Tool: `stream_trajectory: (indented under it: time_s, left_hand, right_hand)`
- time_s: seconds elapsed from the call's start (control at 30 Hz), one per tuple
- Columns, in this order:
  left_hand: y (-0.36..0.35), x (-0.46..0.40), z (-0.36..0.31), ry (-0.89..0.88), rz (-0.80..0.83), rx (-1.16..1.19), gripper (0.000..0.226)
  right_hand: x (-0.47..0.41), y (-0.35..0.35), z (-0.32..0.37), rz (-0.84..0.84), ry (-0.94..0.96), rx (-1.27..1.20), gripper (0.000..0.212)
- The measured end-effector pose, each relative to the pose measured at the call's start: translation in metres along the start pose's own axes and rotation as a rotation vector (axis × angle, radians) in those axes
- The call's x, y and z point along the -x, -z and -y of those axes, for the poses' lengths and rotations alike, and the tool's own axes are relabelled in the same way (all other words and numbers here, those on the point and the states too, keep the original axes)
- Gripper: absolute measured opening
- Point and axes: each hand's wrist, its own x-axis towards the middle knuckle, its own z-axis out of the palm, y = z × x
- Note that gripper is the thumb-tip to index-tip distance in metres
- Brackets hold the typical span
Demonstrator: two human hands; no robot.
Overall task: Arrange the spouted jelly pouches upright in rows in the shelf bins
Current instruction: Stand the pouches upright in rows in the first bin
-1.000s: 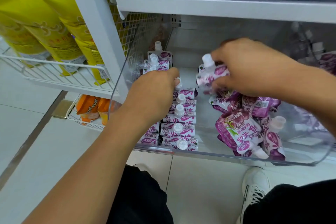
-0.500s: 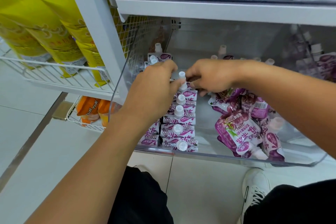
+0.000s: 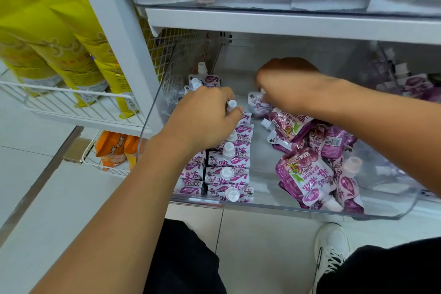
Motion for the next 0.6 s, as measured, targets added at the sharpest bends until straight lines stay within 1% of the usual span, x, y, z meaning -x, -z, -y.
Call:
stream_trajectory:
  time_s: [0.07, 0.1, 0.13, 0.17, 0.2, 0.27, 0.33, 0.37, 0.4, 0.43, 0.47, 0.5, 0.57, 0.6]
  left_hand:
    - [-0.001, 0.001, 0.000, 0.007, 0.007, 0.029, 0.029]
    - [-0.002, 0.001, 0.000, 0.009, 0.004, 0.043, 0.029]
    - [-0.002, 0.002, -0.001, 0.011, -0.008, 0.057, 0.028]
    - [-0.002, 0.002, -0.001, 0.015, -0.027, 0.068, 0.028]
    - [-0.002, 0.002, -0.001, 0.018, -0.056, 0.073, 0.027]
    - [-0.003, -0.001, -0.001, 0.017, -0.133, 0.068, 0.028]
    - [-0.004, -0.006, 0.000, -0.002, -0.200, 0.052, 0.032]
    - [-0.004, -0.009, 0.000, -0.015, -0.216, 0.044, 0.034]
    - [-0.004, -0.012, 0.001, -0.025, -0.221, 0.029, 0.037]
    - [-0.004, -0.014, 0.001, -0.035, -0.220, 0.004, 0.037]
    - [-0.005, -0.016, 0.002, -0.048, -0.211, -0.024, 0.036]
    - [-0.005, -0.018, 0.002, -0.059, -0.194, -0.048, 0.036]
    - [-0.006, -0.022, 0.000, -0.054, -0.113, -0.054, 0.039]
    - [-0.006, -0.023, -0.001, -0.033, -0.059, -0.053, 0.039]
  right_hand:
    - [-0.008, -0.005, 0.006, -0.108, -0.017, -0.005, 0.010]
    - [-0.012, -0.008, 0.009, -0.136, -0.018, -0.047, 0.008]
    - [-0.016, -0.010, 0.012, -0.115, -0.025, -0.136, 0.006]
    - [-0.020, -0.010, 0.015, -0.050, -0.033, -0.259, 0.010]
    - [-0.023, -0.009, 0.017, 0.050, -0.037, -0.383, 0.016]
    - [-0.026, -0.002, 0.017, 0.203, -0.015, -0.576, 0.023]
    - [-0.022, 0.007, 0.013, 0.258, 0.001, -0.693, 0.033]
    - [-0.017, 0.012, 0.009, 0.240, -0.002, -0.663, 0.039]
    - [-0.009, 0.016, 0.004, 0.198, -0.012, -0.559, 0.040]
    - [-0.001, 0.020, -0.001, 0.150, -0.022, -0.408, 0.036]
    - [0.009, 0.022, -0.006, 0.146, -0.042, -0.252, 0.030]
    - [0.020, 0.025, -0.008, 0.203, -0.067, -0.130, 0.028]
    - [0.037, 0.028, -0.006, 0.383, -0.114, -0.018, 0.042]
    - [0.042, 0.029, -0.006, 0.415, -0.114, 0.001, 0.048]
